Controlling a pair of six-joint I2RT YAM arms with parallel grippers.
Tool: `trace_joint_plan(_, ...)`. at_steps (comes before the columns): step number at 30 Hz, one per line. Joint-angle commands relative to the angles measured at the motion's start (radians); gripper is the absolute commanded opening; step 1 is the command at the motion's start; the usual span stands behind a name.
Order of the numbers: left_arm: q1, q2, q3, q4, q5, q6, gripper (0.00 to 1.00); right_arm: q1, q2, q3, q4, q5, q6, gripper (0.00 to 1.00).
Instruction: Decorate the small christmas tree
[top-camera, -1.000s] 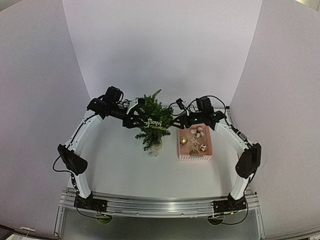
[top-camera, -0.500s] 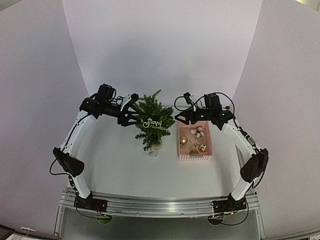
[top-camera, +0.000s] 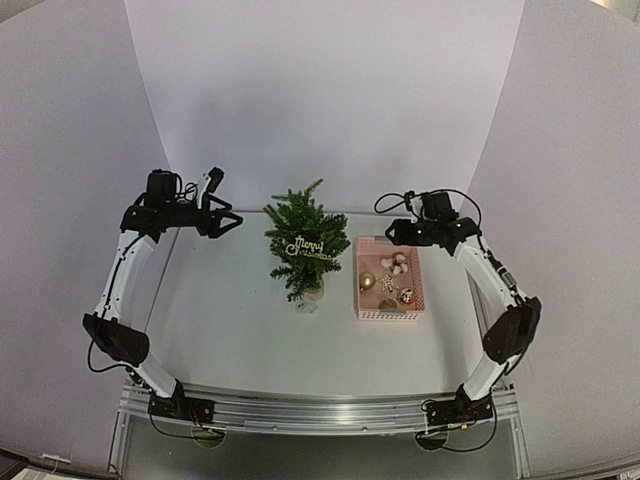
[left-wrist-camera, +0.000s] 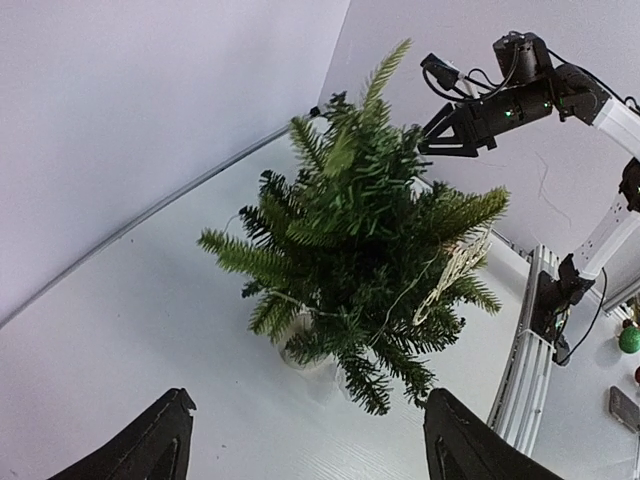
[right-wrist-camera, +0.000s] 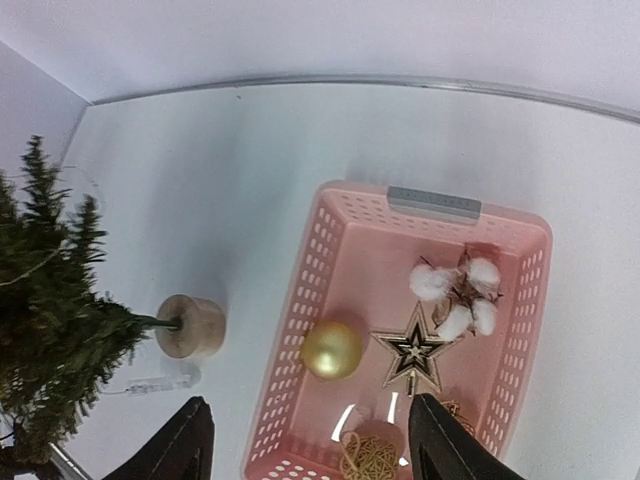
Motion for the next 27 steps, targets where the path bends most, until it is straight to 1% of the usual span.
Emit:
trace_joint_plan(1, 0.057, -0.118, -0.163, 0.179, -0.075, -0.117, 0.80, 0.004, 0.140, 0.094, -0.162, 0.164, -0.032, 0.60)
trace_joint_plan(6, 0.069, -0.233, -0.409, 0.344, -0.123, -0.145, 0.82, 0.005, 0.299, 0.190, -0.212, 0.242, -0.053, 0.42)
trace_joint_plan(10, 0.070, -0.296, -0.541, 0.464, -0.136, -0.184, 0.83, 0.005, 0.453, 0.317, -0.265, 0.337, -0.074, 0.37)
trace_joint_plan(12, 0.069, -0.307, -0.573, 0.493, -0.145, -0.193, 0.83, 0.002, 0.518, 0.368, -0.277, 0.369, -0.084, 0.34)
trace_joint_plan(17, 0.069, -0.296, -0.579, 0.502, -0.164, -0.194, 0.83, -0.017, 0.620, 0.446, -0.296, 0.383, -0.072, 0.34)
trace_joint_plan(20, 0.069, -0.286, -0.575, 0.503, -0.163, -0.188, 0.83, -0.035, 0.651, 0.459, -0.299, 0.383, -0.055, 0.36)
trace_joint_plan(22, 0.069, -0.279, -0.573, 0.505, -0.164, -0.185, 0.83, -0.045, 0.668, 0.460, -0.300, 0.368, -0.053, 0.37)
trace_joint_plan(27, 0.070, -0.262, -0.570, 0.519, -0.161, -0.186, 0.83, -0.055, 0.707, 0.468, -0.299, 0.273, -0.045, 0.39)
